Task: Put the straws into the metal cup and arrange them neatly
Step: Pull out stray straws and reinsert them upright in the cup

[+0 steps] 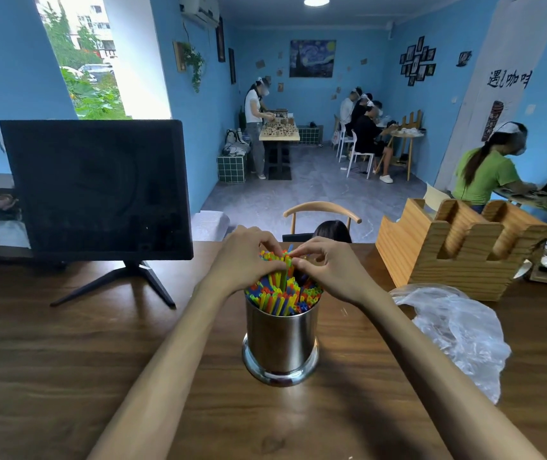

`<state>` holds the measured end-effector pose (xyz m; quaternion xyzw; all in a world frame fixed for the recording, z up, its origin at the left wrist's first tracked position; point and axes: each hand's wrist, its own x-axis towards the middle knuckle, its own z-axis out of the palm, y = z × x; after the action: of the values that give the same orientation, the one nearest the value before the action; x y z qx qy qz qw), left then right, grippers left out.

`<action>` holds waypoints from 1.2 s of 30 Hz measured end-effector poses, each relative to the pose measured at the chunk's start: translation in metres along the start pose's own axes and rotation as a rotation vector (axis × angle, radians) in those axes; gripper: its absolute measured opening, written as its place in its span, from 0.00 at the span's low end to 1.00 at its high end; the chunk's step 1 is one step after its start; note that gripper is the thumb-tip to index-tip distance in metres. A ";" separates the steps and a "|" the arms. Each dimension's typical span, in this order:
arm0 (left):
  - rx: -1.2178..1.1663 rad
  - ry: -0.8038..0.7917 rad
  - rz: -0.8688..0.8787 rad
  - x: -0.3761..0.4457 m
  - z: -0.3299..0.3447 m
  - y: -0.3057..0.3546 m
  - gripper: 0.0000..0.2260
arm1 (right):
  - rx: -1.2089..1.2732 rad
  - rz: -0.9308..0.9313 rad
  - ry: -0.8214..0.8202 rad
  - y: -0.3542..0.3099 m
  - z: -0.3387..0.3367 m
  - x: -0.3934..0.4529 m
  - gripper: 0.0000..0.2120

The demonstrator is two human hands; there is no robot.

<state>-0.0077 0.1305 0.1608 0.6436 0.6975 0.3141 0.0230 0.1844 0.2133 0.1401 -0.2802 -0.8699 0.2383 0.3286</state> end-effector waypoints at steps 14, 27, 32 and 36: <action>-0.595 0.427 0.016 -0.008 -0.037 0.040 0.07 | 0.095 -0.018 -0.069 -0.007 0.002 -0.002 0.10; -0.985 0.626 -0.128 -0.026 -0.061 0.033 0.05 | 0.753 0.171 0.059 -0.016 -0.025 0.000 0.14; -0.741 0.363 -0.133 -0.032 -0.048 0.017 0.06 | 1.307 0.330 0.215 -0.020 -0.053 0.003 0.05; -0.521 0.132 -0.049 -0.034 -0.028 0.013 0.07 | 1.279 0.288 0.340 -0.032 -0.060 0.009 0.05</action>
<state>-0.0024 0.0874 0.1771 0.5771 0.6085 0.5237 0.1497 0.2102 0.2095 0.2032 -0.1772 -0.4478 0.7002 0.5271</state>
